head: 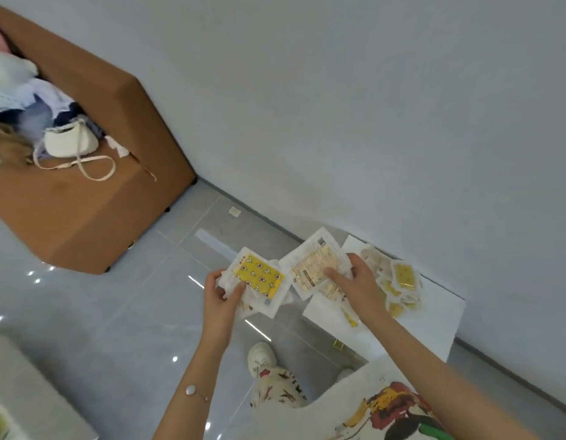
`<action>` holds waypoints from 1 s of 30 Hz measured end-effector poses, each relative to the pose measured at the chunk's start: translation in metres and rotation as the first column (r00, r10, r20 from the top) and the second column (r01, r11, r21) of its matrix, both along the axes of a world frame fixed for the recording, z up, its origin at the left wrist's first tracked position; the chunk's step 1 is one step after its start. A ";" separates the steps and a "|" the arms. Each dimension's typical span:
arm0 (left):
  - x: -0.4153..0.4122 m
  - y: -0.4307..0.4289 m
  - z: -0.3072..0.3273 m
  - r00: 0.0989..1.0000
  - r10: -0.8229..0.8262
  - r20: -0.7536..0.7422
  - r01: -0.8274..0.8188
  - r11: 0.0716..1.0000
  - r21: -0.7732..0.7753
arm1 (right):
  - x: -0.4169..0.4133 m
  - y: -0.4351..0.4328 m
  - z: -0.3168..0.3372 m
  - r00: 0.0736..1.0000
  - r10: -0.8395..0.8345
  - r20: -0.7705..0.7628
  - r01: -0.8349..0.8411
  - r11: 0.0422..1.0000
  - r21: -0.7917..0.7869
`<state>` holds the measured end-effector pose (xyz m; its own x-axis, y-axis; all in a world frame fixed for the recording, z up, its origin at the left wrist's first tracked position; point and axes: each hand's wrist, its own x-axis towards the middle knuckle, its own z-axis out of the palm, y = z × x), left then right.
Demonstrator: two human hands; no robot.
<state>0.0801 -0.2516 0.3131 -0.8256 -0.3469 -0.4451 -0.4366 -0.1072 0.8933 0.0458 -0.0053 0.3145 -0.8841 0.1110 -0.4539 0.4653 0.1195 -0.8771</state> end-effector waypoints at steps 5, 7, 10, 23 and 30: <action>0.016 -0.097 0.019 0.979 0.202 -0.013 -0.202 0.979 0.028 | -0.022 -0.112 0.021 0.992 0.129 0.006 -0.128 0.990 -0.053; 0.022 -0.137 0.024 0.958 0.284 -0.029 -0.284 0.959 0.027 | -0.031 -0.152 0.027 0.983 0.185 0.008 -0.184 0.981 -0.059; 0.032 -0.188 0.028 0.920 0.389 -0.047 -0.388 0.921 0.031 | -0.044 -0.204 0.036 0.968 0.249 0.005 -0.248 0.966 -0.071; 0.062 -0.330 0.010 0.667 0.744 -0.033 -0.739 0.666 0.102 | -0.112 -0.398 0.044 0.833 0.551 -0.057 -0.554 0.827 -0.095; 0.048 -0.393 0.008 0.453 0.891 -0.021 -0.882 0.452 0.136 | -0.177 -0.508 0.052 0.670 0.737 -0.088 -0.742 0.669 -0.044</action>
